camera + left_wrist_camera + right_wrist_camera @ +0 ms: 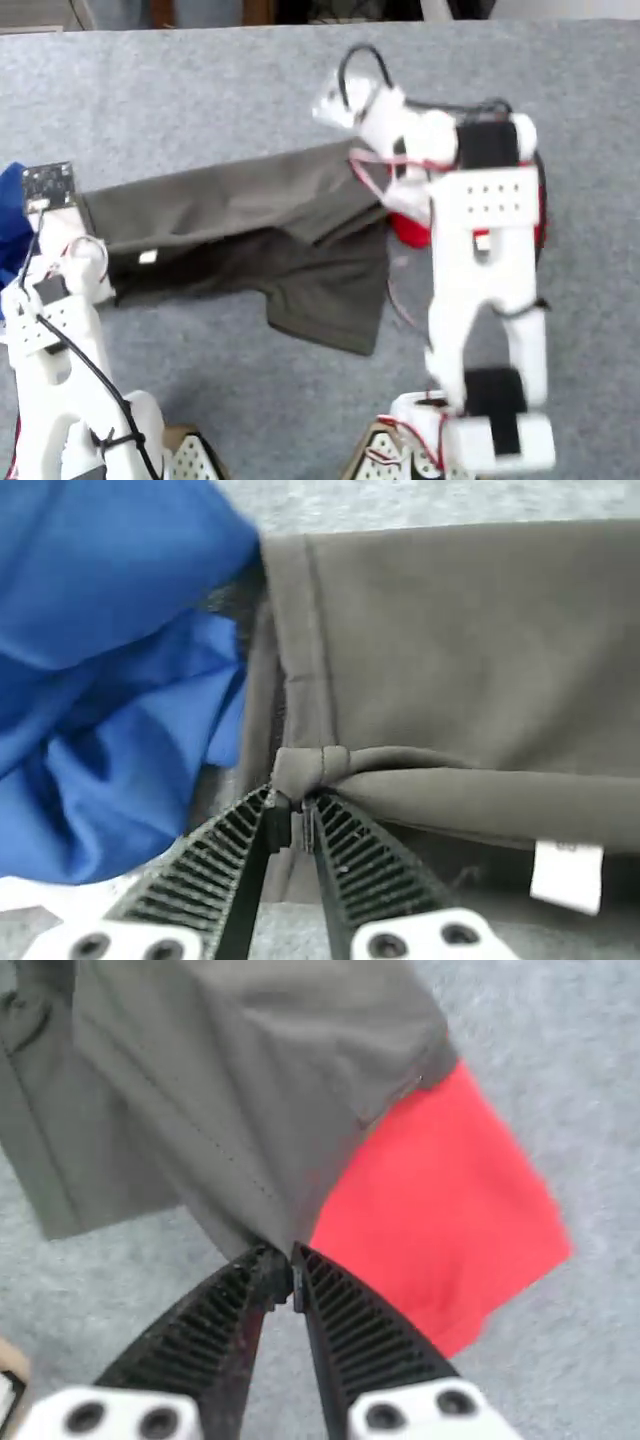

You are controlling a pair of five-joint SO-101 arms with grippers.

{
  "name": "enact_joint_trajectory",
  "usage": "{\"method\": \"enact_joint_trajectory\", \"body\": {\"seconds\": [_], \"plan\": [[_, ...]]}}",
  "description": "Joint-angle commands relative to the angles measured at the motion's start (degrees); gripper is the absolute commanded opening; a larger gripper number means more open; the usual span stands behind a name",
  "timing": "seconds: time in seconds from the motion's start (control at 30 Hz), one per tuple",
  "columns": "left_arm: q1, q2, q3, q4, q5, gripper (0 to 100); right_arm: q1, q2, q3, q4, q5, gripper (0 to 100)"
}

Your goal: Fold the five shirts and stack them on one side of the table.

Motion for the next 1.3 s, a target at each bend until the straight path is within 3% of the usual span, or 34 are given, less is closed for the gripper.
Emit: {"method": "enact_joint_trajectory", "body": {"seconds": [0.0, 0.13, 0.3, 0.5, 0.73, 1.27], "plan": [[-3.1, -1.0, -0.1, -1.7, -1.8, 3, 0.9, -11.6, 19.5, -7.8, 1.2, 1.1], [-4.1, -1.0, 0.1, -1.4, -5.5, 3, 0.8, -20.3, 36.0, -13.9, 2.0, 1.1], [-3.7, -1.0, 1.9, -1.6, -5.7, 3, 0.8, -24.7, 46.5, -16.0, 3.1, 1.1], [-1.3, -0.9, 3.6, -1.8, -5.6, 3, 1.1, -25.0, 50.1, -15.6, 5.7, 1.1], [-1.4, -0.9, 5.6, -8.0, -5.7, 3, 1.1, -24.8, 55.2, -15.8, 8.4, 1.1], [-1.3, -1.0, 5.6, -7.7, -5.8, 3, 1.0, -24.8, 57.0, -14.2, 9.7, 1.1]]}}
